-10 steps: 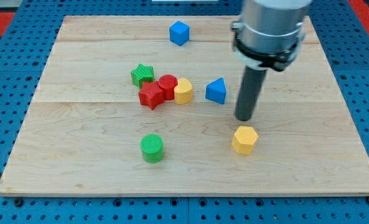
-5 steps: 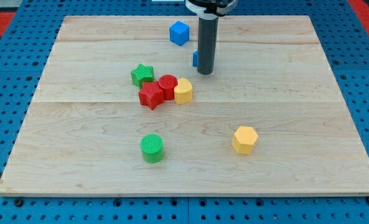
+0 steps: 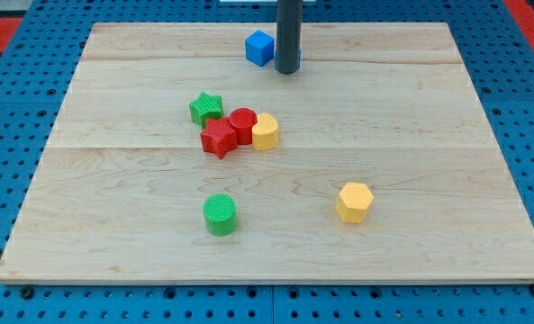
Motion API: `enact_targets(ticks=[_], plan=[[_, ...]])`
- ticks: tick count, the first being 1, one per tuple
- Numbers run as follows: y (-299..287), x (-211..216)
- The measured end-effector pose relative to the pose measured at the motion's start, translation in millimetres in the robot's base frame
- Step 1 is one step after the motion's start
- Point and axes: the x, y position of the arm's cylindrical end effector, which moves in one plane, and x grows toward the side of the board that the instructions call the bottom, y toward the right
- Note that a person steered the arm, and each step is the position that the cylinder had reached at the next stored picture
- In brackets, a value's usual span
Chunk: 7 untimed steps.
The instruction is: Move the triangle right beside the cube
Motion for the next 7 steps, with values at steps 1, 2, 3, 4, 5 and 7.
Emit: enact_targets(ticks=[1, 2, 3, 4, 5, 7], plan=[[-3, -12], [-3, -15], [0, 13], [53, 78], [113, 164], [129, 266]])
